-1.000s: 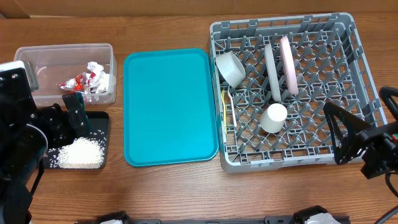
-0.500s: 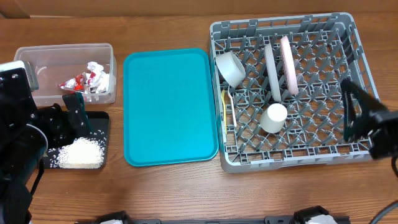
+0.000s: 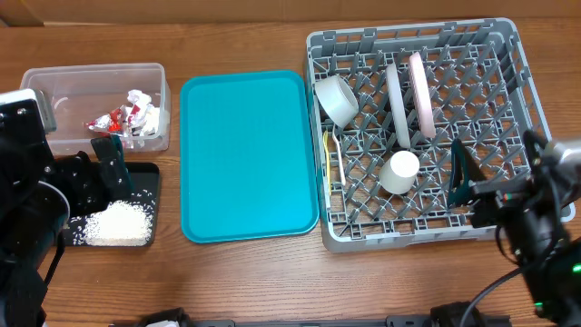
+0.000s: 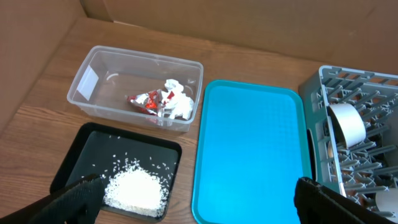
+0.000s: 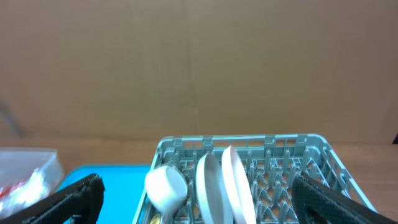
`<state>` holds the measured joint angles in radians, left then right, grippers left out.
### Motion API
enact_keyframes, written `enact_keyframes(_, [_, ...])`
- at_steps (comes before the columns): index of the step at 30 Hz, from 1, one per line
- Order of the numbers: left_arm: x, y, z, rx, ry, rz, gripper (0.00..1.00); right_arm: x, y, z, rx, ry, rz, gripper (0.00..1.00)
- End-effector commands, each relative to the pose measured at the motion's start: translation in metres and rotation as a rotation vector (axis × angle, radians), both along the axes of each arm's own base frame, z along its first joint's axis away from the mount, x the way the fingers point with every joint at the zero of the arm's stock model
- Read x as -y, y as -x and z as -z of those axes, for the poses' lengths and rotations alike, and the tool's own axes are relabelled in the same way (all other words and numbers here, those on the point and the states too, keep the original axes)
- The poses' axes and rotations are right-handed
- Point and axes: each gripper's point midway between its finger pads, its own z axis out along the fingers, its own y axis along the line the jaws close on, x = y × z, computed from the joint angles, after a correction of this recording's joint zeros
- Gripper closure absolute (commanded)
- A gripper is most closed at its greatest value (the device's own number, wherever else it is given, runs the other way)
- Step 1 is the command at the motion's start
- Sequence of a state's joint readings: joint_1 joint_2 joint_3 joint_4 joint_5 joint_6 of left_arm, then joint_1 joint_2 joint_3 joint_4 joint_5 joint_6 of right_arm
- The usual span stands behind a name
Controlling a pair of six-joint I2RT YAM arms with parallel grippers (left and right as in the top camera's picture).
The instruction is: Sort waste into correct bins and load items into the dishwasher rack
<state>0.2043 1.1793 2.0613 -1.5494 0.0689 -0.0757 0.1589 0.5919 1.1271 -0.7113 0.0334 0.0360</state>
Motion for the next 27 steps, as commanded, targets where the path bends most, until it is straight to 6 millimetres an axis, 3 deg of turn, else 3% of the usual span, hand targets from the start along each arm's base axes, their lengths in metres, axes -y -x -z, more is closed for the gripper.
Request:
enact_keyframes(1, [0.002, 0.000, -0.001, 0.003, -0.002, 0.015, 0.00, 0.018, 0.002, 0.043, 0.006, -0.114, 0.096, 0.00])
enact_keyframes(6, [0.002, 0.000, -0.001, 0.003, -0.002, 0.015, 0.00, 0.028, 0.003, 0.112, -0.018, -0.209, 0.154, 0.00])
enact_keyframes(12, [0.002, 0.000, -0.001, 0.003, -0.002, 0.014, 0.00, 0.022, 0.006, 0.184, -0.066, -0.220, 0.127, 0.00])
enact_keyframes(19, [0.002, 0.000, -0.001, 0.003, -0.002, 0.015, 0.00, 0.004, -0.007, 0.218, -0.018, -0.236, 0.022, 0.00])
enact_keyframes(27, [0.002, 0.000, -0.001, 0.003, -0.002, 0.015, 0.00, -0.001, -0.019, 0.237, 0.030, -0.242, -0.015, 0.00])
